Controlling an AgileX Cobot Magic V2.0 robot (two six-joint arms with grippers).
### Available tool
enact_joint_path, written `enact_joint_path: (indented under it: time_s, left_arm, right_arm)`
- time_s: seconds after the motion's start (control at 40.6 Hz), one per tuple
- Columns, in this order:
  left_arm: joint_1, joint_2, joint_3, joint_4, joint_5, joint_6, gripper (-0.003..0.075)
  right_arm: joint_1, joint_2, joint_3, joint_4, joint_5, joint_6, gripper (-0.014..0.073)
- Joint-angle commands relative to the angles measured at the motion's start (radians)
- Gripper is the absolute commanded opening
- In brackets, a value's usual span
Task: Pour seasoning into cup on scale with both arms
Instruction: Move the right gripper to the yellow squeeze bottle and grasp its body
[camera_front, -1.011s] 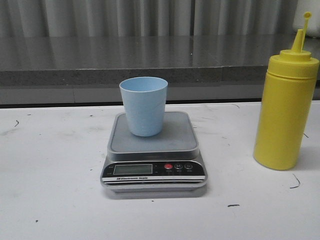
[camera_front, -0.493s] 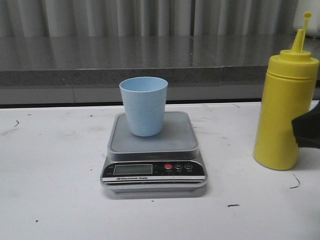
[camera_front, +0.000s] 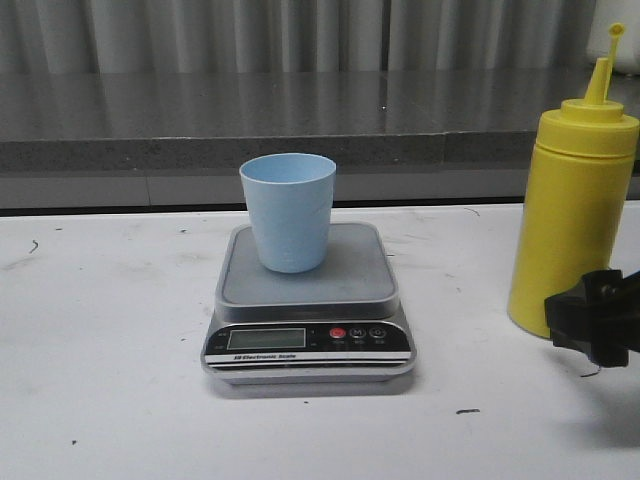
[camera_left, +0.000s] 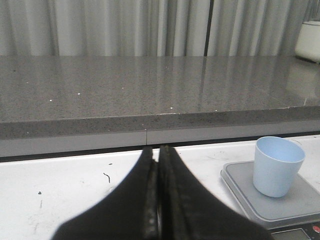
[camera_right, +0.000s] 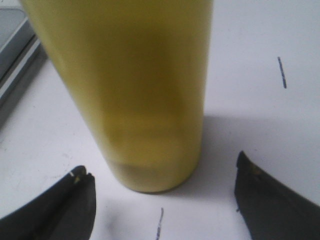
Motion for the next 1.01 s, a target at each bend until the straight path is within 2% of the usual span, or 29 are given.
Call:
enact_joint_path:
  time_s: [0.0,0.099,0.986]
  left_arm:
    - [0.003,0.012,-0.024,-0.011,-0.084,-0.010,-0.0020]
    - [0.003,0.012,-0.024,-0.011,-0.084,-0.010,-0.0020]
    - [0.003,0.012,-0.024,-0.011,-0.082,-0.010,-0.0020]
  right_arm:
    - [-0.001,0.048,-0.013,-0.026,-0.217,0.034,0.0591]
    - [-0.001,0.092,-0.013,-0.023,-0.283,0.042,0.0591]
    - [-0.001,0.137,-0.076,0.037,-0.283,0.041,0.0591]
